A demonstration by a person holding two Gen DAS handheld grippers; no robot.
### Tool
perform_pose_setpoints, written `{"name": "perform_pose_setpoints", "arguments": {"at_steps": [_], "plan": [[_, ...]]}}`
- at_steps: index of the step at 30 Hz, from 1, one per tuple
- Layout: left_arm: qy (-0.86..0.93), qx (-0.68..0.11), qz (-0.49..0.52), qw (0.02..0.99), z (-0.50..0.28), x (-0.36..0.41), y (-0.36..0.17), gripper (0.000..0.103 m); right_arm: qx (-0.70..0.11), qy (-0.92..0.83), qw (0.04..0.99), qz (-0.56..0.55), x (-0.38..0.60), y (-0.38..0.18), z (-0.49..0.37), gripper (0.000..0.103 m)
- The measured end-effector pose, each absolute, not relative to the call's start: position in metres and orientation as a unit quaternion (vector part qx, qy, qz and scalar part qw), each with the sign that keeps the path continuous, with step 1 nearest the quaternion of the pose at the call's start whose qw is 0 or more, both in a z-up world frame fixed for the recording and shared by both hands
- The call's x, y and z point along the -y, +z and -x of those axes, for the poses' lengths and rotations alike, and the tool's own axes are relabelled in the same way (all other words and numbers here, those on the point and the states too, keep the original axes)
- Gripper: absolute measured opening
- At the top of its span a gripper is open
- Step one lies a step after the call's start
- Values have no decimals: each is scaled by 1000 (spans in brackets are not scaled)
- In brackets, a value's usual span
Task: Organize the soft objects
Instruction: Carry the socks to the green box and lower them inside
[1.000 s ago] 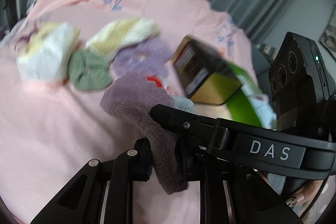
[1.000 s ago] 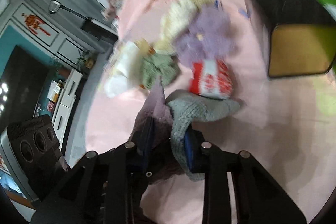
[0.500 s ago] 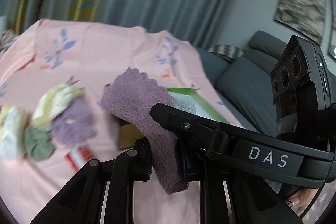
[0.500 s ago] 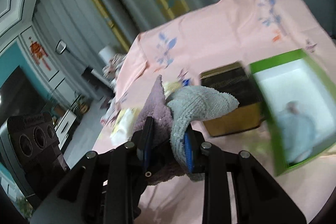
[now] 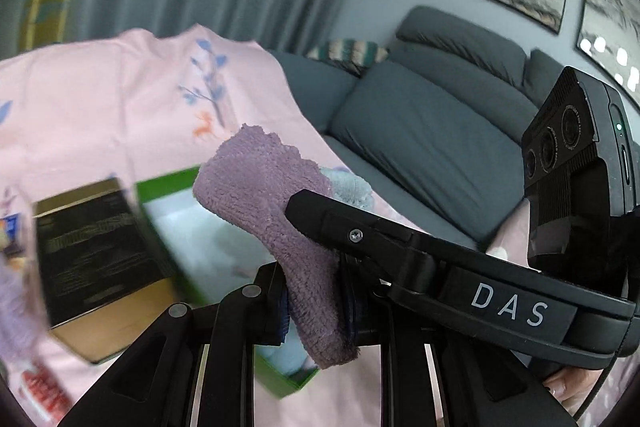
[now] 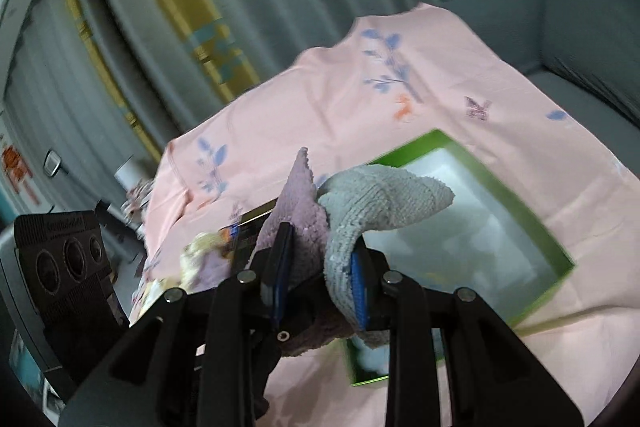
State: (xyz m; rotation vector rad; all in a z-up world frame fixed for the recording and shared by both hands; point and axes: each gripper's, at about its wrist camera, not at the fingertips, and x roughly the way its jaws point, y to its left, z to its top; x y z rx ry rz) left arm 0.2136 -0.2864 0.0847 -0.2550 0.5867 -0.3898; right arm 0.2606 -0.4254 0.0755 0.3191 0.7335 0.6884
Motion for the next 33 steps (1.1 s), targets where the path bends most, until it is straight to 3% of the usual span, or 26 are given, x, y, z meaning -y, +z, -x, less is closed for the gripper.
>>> {"name": "perform_pose_setpoints", "arguments": {"at_steps": [15, 25, 31, 33], "plan": [[-224, -385, 128, 886, -269, 322, 23, 20, -437, 216, 851, -194, 461, 17, -314, 26], [-200, -404, 83, 889, -280, 344, 9, 20, -475, 174, 843, -184, 464, -3, -328, 27], [-184, -403, 60, 894, -286, 349, 2, 33, -486, 150, 845, -167, 467, -7, -330, 31], [-173, -401, 63, 898, -285, 349, 2, 37, -485, 144, 846, -169, 469, -6, -329, 44]]}}
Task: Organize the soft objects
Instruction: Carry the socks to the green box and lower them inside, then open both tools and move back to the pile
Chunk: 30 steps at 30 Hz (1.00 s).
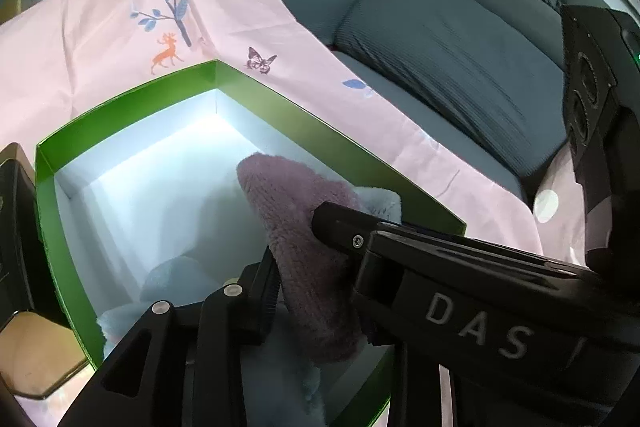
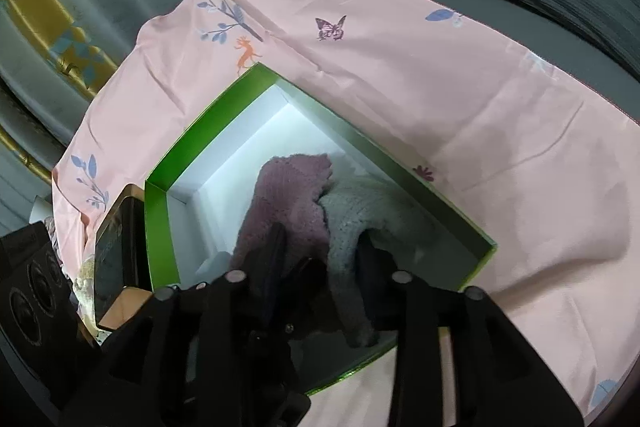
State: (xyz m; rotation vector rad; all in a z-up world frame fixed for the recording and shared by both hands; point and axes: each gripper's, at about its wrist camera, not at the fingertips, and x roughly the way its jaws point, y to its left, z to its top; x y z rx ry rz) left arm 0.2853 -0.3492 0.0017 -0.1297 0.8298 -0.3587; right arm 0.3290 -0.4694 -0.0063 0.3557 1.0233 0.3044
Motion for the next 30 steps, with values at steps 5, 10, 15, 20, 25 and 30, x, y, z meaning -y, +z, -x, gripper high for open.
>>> {"name": "perform_pose_setpoints", "arguments": {"at_steps": [5, 10, 15, 20, 25, 30], "plan": [[-144, -393, 74, 905, -282, 345, 2, 49, -475, 149, 849, -176, 474, -2, -327, 59], [-126, -388, 47, 912, -279, 351, 1, 50, -481, 130, 851, -167, 475, -3, -328, 60], [-118, -392, 84, 908, -272, 348, 3, 50, -481, 131, 849, -175, 481, -4, -327, 60], [-123, -396, 79, 906, -263, 351, 3, 50, -480, 136, 847, -186, 487, -3, -317, 60], [-131, -397, 83, 905, -248, 354, 4, 50, -481, 125, 847, -187, 495, -1, -303, 64], [-140, -396, 100, 902, -234, 356, 8, 50, -476, 128, 851, -183, 496, 1, -297, 71]]}}
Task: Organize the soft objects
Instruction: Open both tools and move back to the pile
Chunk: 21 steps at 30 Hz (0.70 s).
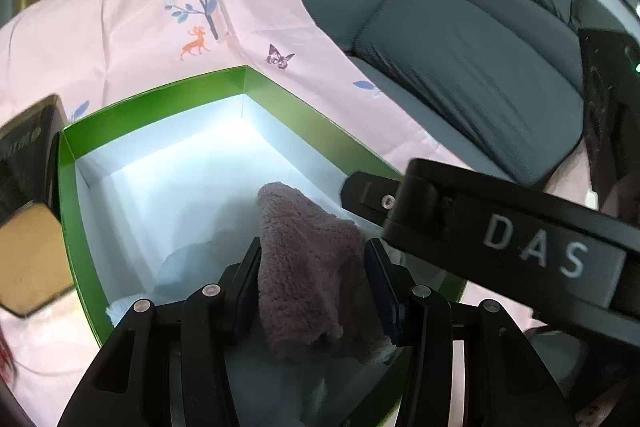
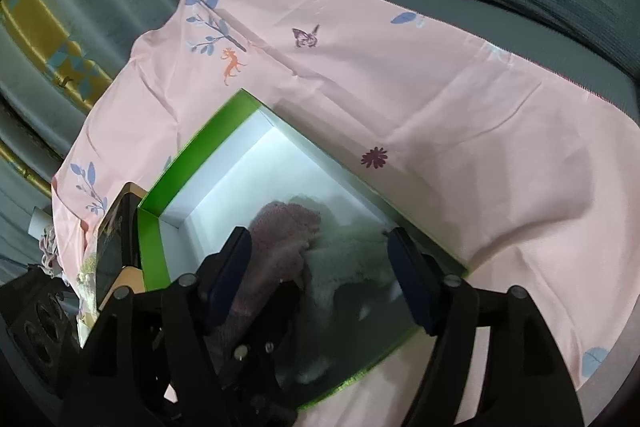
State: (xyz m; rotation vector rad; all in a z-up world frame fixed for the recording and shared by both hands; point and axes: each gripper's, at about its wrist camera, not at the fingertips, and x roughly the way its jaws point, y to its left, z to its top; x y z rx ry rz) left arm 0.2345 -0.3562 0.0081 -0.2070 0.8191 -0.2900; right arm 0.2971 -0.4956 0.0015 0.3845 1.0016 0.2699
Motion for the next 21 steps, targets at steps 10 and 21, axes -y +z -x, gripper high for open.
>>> {"name": "perform_pose_setpoints", "arguments": {"at_steps": [10, 21], "plan": [[-122, -326, 128, 928, -177, 310, 67, 70, -415, 174, 875, -179, 487, 42, -267, 74], [2, -290, 166, 943, -99, 186, 99, 82, -364, 217, 901, -91, 417, 80, -220, 84]]}}
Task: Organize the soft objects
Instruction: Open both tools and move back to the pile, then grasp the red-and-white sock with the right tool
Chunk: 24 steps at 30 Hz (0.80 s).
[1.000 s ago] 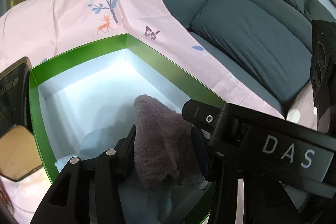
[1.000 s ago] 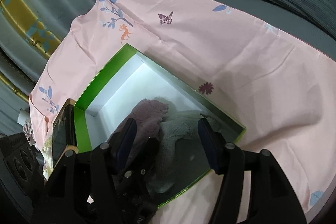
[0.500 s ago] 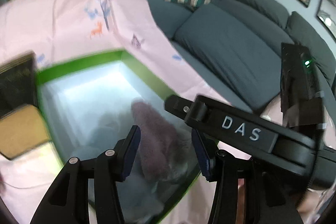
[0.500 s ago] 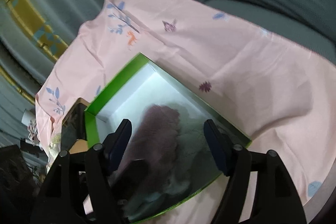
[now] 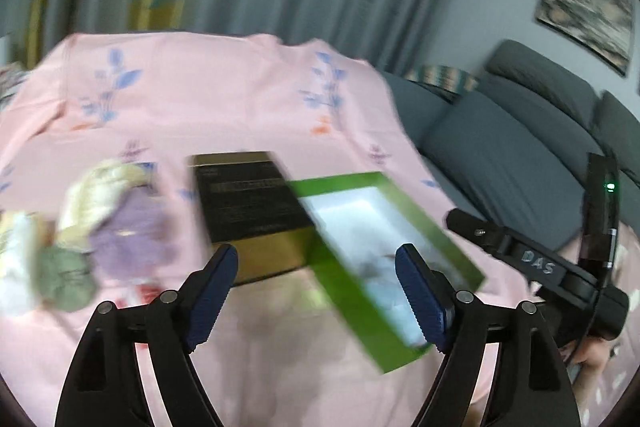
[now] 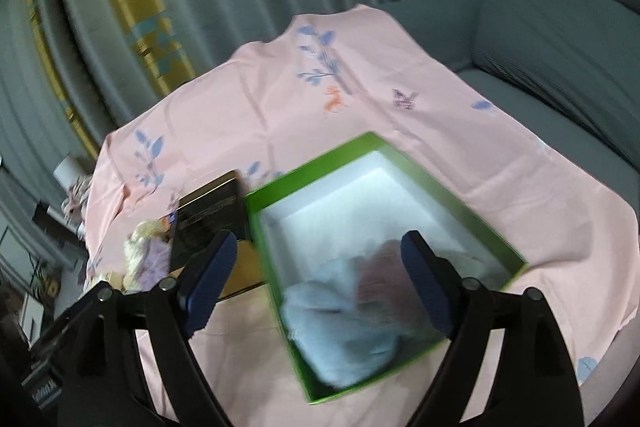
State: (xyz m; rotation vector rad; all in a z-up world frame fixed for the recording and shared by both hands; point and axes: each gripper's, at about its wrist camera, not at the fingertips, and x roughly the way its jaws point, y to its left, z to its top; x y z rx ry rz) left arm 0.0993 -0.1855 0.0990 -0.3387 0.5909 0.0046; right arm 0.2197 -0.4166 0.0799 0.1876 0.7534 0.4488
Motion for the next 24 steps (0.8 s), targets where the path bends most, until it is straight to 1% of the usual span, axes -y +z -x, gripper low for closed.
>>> {"name": "perform_pose_setpoints", "arguments": {"at_steps": [4, 6, 7, 14, 17, 22, 23, 24], "plan": [[47, -293, 179, 938, -80, 147, 93, 82, -366, 255, 893, -64, 375, 79, -210, 84], [72, -299, 189, 932, -71, 128, 84, 89, -372, 272, 886, -54, 357, 76, -205, 84], [87, -305, 199, 927, -66, 118, 78, 90, -374, 280, 883, -48, 348, 74, -203, 84], [112, -328, 255, 903, -53, 65, 30, 90, -420, 342, 840, -18, 279, 44, -196, 84], [110, -346, 279, 889, -57, 55, 2, 90, -450, 379, 808, -21, 253, 25, -195, 84], [87, -372, 282, 880, -67, 56, -30, 90, -496, 419, 760, -25, 216, -9, -193, 84], [87, -376, 283, 878, -70, 56, -34, 90, -503, 420, 755, -21, 210, -15, -194, 83], [86, -381, 284, 875, -73, 56, -40, 90, -509, 422, 750, -18, 204, -21, -194, 80]]}}
